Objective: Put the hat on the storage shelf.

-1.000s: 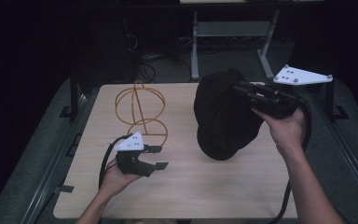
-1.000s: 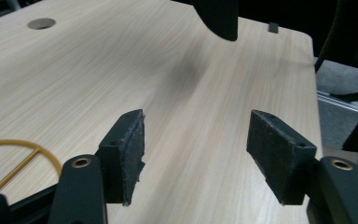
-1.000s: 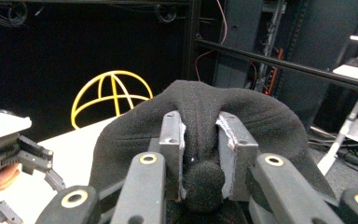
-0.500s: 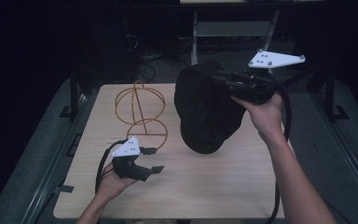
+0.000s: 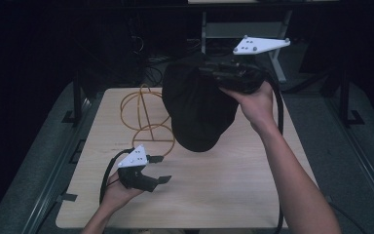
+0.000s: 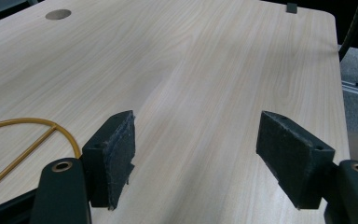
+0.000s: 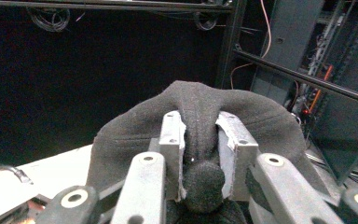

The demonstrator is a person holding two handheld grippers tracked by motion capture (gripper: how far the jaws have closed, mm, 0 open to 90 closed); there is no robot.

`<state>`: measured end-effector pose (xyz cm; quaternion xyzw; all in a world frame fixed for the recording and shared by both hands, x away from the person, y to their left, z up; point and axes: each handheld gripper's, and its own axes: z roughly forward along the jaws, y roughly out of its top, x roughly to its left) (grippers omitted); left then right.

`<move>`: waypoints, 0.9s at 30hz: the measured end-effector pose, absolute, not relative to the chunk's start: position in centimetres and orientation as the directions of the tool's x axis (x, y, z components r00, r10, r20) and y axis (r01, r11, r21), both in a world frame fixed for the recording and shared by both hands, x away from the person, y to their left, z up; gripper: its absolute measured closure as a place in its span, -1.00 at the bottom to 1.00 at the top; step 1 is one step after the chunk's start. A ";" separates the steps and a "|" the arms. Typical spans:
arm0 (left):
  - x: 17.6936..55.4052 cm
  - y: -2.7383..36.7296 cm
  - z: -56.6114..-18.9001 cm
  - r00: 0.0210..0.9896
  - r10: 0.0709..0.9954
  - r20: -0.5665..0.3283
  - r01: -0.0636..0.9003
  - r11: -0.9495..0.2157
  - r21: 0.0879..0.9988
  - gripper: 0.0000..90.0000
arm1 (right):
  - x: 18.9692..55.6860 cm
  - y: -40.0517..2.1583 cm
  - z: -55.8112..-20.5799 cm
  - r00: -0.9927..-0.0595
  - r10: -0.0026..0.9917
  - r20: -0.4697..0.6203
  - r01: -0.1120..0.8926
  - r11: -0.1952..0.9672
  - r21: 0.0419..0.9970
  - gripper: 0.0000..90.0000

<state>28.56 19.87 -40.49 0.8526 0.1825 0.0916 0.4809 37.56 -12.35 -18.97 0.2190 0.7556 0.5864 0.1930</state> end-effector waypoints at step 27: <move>28.5 20.4 -40.5 0.916 0.401 0.027 0.194 -0.500 0.844 -0.39 | 41.4 -3.4 -15.8 -0.896 0.442 -0.053 0.079 0.275 0.958 0.62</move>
